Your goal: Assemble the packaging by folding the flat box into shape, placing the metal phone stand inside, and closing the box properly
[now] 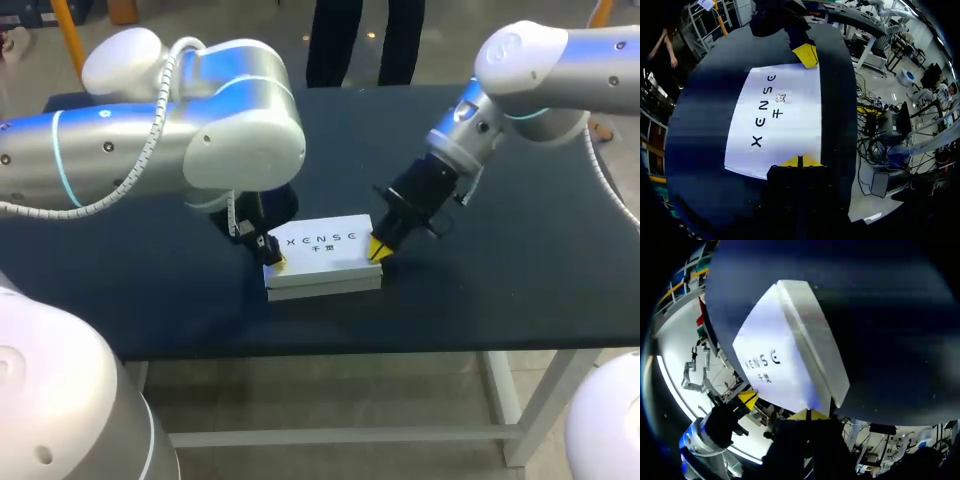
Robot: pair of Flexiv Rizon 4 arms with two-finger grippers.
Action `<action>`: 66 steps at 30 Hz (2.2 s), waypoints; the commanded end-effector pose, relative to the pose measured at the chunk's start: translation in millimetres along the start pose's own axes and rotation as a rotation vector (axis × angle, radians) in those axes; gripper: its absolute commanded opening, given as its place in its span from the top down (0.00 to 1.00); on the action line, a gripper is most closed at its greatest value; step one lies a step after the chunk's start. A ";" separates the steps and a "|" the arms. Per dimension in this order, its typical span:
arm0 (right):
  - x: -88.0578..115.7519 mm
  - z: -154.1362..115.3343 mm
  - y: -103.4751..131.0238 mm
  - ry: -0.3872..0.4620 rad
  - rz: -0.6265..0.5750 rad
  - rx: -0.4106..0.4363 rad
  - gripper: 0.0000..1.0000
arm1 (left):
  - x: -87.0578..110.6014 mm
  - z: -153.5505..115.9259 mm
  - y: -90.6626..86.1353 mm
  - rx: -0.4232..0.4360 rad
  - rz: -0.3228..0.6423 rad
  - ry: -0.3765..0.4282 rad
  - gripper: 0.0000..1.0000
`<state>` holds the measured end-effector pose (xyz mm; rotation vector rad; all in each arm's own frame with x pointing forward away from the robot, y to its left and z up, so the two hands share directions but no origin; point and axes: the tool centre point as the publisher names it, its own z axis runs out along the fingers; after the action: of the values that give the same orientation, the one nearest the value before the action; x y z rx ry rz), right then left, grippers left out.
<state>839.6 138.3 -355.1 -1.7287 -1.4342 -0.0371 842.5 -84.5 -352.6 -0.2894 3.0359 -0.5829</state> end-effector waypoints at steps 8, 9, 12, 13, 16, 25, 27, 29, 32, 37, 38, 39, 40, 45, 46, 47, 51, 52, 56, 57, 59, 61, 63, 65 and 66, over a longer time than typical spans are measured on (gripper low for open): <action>-7.8 10.3 5.3 -0.011 0.009 -0.053 1.00 | 5.7 16.9 7.3 -0.002 -0.002 -0.015 1.00; -8.5 10.9 5.8 -0.011 0.012 -0.061 1.00 | 6.0 18.4 8.3 0.000 -0.001 -0.015 1.00; -10.8 13.2 6.9 -0.010 0.010 -0.074 1.00 | 6.9 20.9 10.6 0.005 0.001 -0.014 1.00; -11.9 14.7 7.3 -0.010 0.007 -0.076 1.00 | 7.4 22.2 11.7 0.007 0.000 -0.013 1.00; -14.0 18.1 7.6 -0.010 0.002 -0.093 1.00 | 7.8 24.1 13.2 0.011 -0.002 -0.012 1.00; -24.7 25.8 12.6 0.011 0.001 -0.091 1.00 | 8.8 26.1 13.5 0.017 0.001 -0.007 1.00; -25.5 25.4 12.1 0.015 0.001 -0.091 1.00 | 9.1 26.3 13.5 0.019 0.002 -0.007 1.00; -23.9 22.8 9.0 0.022 -0.007 -0.099 1.00 | 10.3 24.2 12.6 0.021 0.003 -0.009 1.00; -18.0 17.0 1.0 0.029 -0.036 -0.121 1.00 | 12.8 13.4 7.8 0.024 0.018 -0.036 1.00; -8.6 10.9 -9.2 0.038 -0.085 -0.146 1.00 | 14.1 -2.8 -1.2 0.015 0.043 -0.078 1.00; -7.7 10.6 -9.7 0.039 -0.090 -0.149 1.00 | 13.8 -4.4 -2.3 0.011 0.046 -0.083 1.00; -6.9 10.5 -10.2 0.039 -0.094 -0.151 1.00 | 13.5 -5.2 -3.3 0.010 0.047 -0.084 1.00; -6.6 10.4 -10.2 0.040 -0.099 -0.153 1.00 | 13.0 -5.6 -4.0 0.009 0.048 -0.085 1.00; -9.2 13.4 -5.6 0.040 -0.109 -0.160 1.00 | 6.7 3.6 -3.1 0.001 0.043 -0.067 1.00; -10.6 14.5 -3.5 0.041 -0.108 -0.163 1.00 | 5.6 6.5 -1.9 0.001 0.038 -0.059 1.00; -12.1 15.5 -1.6 0.041 -0.107 -0.164 1.00 | 4.5 9.8 -0.3 0.001 0.032 -0.052 1.00; -18.4 19.8 7.1 0.046 -0.098 -0.165 1.00 | 2.5 21.2 4.4 0.010 0.019 -0.017 1.00; -20.0 20.5 9.4 0.047 -0.093 -0.161 1.00 | 2.6 23.4 4.5 0.009 0.017 -0.013 1.00; -26.4 21.7 14.6 0.066 -0.077 -0.155 1.00 | 3.4 26.2 5.2 0.009 0.013 -0.004 1.00; -27.5 21.2 14.6 0.075 -0.079 -0.154 1.00 | 4.0 25.8 5.4 0.009 0.012 -0.005 1.00; -27.0 18.2 11.6 0.081 -0.089 -0.161 1.00 | 5.6 21.7 4.5 0.011 0.010 -0.012 1.00; -23.8 13.1 5.2 0.087 -0.114 -0.181 1.00 | 8.9 14.2 1.3 0.011 0.015 -0.030 1.00; -19.8 6.9 -2.0 0.091 -0.145 -0.197 1.00 | 12.8 6.5 -3.3 0.008 0.019 -0.047 1.00; -15.1 -0.4 -9.3 0.090 -0.176 -0.229 1.00 | 17.9 -1.4 -9.8 0.003 0.020 -0.057 0.52; -12.9 -4.5 -12.7 0.092 -0.193 -0.248 1.00 | 20.5 -5.1 -13.2 -0.005 0.020 -0.064 0.18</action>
<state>838.3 131.3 -369.4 -1.7276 -1.5561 -0.3639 837.3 -92.6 -358.6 -0.2604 3.0027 -0.5866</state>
